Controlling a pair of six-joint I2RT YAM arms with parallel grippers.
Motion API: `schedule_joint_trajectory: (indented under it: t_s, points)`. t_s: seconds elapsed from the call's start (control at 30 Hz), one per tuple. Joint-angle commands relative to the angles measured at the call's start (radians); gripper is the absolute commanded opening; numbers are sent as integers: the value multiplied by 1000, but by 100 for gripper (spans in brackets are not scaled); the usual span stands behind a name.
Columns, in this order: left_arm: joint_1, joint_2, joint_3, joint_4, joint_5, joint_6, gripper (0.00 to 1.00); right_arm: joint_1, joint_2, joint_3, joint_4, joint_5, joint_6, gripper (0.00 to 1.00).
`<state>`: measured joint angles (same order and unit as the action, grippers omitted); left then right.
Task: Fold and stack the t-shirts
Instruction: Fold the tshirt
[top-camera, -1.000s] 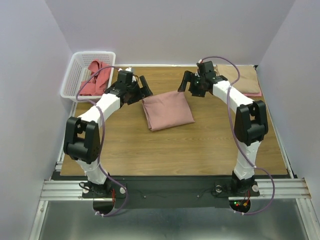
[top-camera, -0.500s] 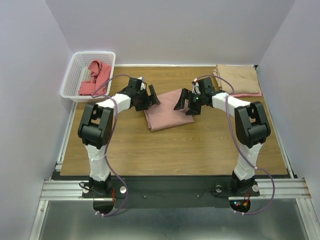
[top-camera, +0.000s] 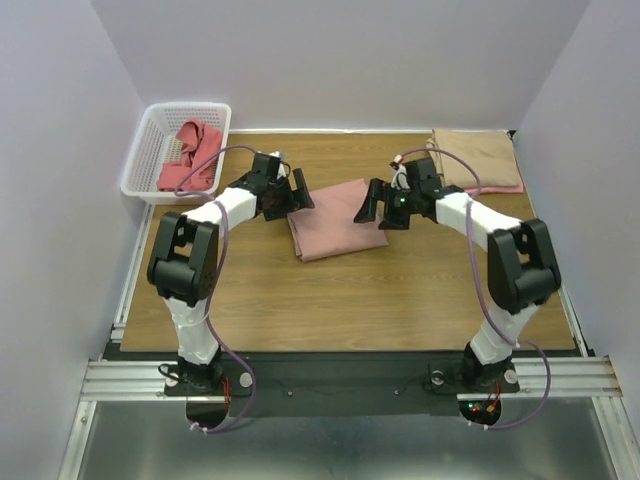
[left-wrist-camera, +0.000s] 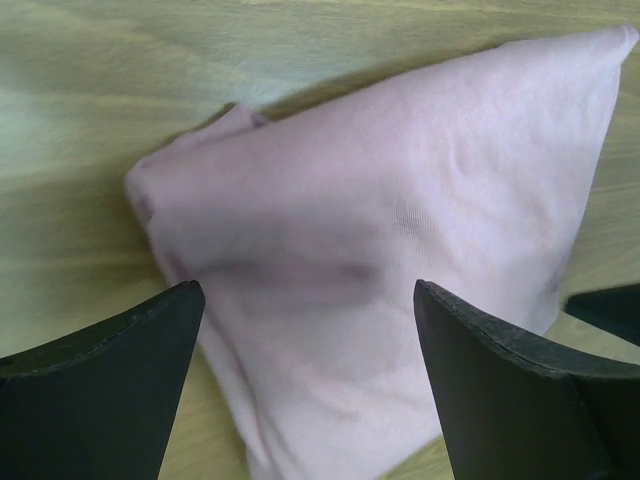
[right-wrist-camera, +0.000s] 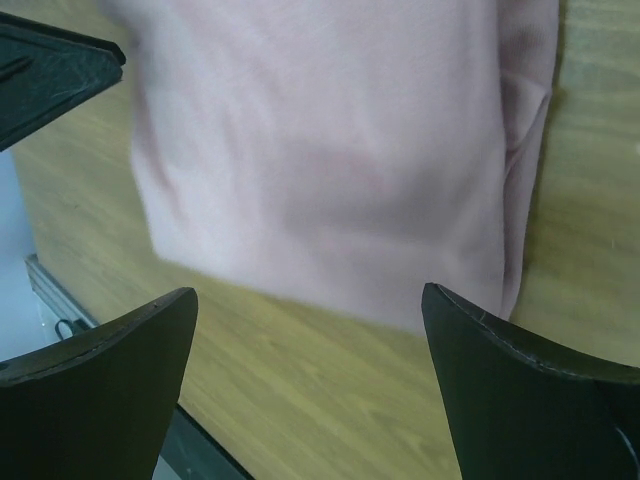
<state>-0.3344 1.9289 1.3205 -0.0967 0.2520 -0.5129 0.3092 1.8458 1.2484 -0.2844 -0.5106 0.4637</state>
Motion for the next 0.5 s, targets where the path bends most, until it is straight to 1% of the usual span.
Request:
schedule_joint_trajectory:
  t_s: [0.0, 0.03, 0.07, 0.1, 0.13, 0.17, 0.23, 0.37, 0.47]
  points:
    - [-9, -255, -91, -35, -146, -16, 99, 7, -222, -85, -2, 64, -45, 100]
    - [-11, -313, -153, -29, -160, -39, 99, 7, -302, -113, -15, 75, -65, 100]
    - [-11, -333, -180, -23, -166, -47, 99, 7, -342, -139, -21, 89, -68, 100]
    - [-11, -349, -207, -17, -160, -52, 99, 7, -380, -203, -25, 136, -65, 100]
    - [-12, -366, -251, -9, -155, -68, 99, 7, -466, -231, -33, 159, -53, 100]
    - [-12, -370, -271, 0, -146, -79, 98, 7, -505, -260, -39, 181, -51, 100]
    - [-18, -370, -317, 41, -134, -98, 99, 7, -615, -329, -53, 224, -36, 100]
    - [-47, -325, -349, 113, -97, -140, 98, 7, -755, -406, -73, 235, -22, 100]
    - [-66, -257, -328, 126, -99, -150, 98, 7, -803, -440, -90, 239, -17, 100]
